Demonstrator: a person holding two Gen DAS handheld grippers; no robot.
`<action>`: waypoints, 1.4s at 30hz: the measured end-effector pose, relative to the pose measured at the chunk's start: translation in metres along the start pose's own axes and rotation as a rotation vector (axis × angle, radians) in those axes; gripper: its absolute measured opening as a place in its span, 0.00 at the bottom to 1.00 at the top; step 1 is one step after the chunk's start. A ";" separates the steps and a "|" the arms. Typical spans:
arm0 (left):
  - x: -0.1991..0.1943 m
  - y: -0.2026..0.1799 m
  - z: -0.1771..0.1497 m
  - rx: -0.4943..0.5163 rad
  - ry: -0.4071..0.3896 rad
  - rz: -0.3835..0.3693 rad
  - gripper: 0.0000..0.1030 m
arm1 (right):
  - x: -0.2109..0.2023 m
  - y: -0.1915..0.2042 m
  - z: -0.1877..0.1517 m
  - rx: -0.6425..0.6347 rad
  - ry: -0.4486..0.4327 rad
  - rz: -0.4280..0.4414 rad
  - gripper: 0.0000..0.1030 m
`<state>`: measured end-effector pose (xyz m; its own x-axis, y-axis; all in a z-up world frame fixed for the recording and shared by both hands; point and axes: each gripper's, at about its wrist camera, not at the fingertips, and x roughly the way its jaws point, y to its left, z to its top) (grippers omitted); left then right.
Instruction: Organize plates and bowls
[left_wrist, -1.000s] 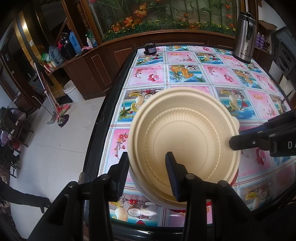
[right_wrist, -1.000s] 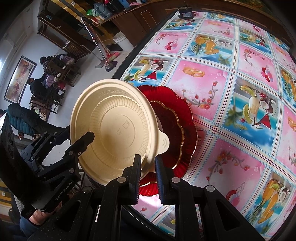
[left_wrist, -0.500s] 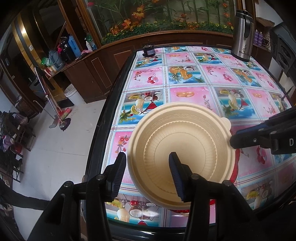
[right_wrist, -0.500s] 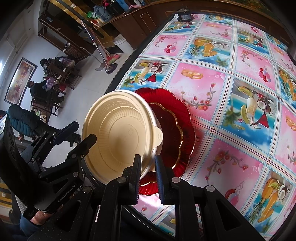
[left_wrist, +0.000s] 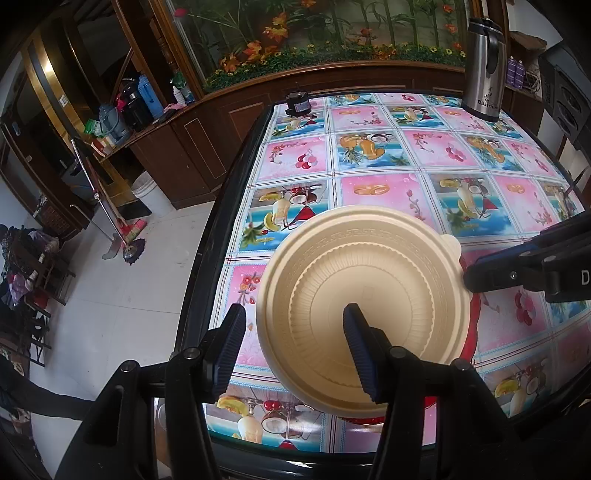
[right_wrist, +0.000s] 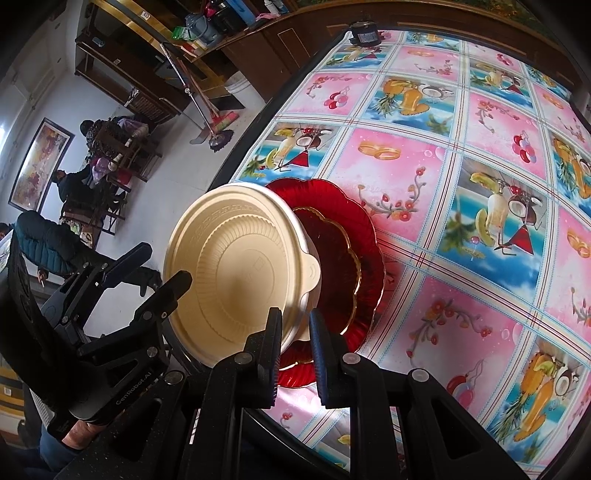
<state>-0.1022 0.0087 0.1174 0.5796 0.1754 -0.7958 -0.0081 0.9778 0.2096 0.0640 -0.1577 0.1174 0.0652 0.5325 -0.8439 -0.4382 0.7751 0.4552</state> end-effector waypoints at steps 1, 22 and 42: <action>0.000 -0.001 -0.001 0.001 0.000 0.000 0.52 | 0.000 0.000 0.000 0.000 0.000 0.000 0.17; -0.003 0.064 -0.006 -0.273 -0.002 -0.179 0.54 | -0.011 -0.021 0.001 0.083 -0.045 0.006 0.17; 0.066 0.119 -0.064 -0.508 0.184 -0.473 0.25 | 0.015 -0.071 -0.012 0.187 0.010 -0.050 0.17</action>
<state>-0.1171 0.1438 0.0531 0.4686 -0.3072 -0.8283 -0.1945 0.8787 -0.4359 0.0850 -0.2088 0.0685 0.0734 0.4889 -0.8693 -0.2608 0.8507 0.4564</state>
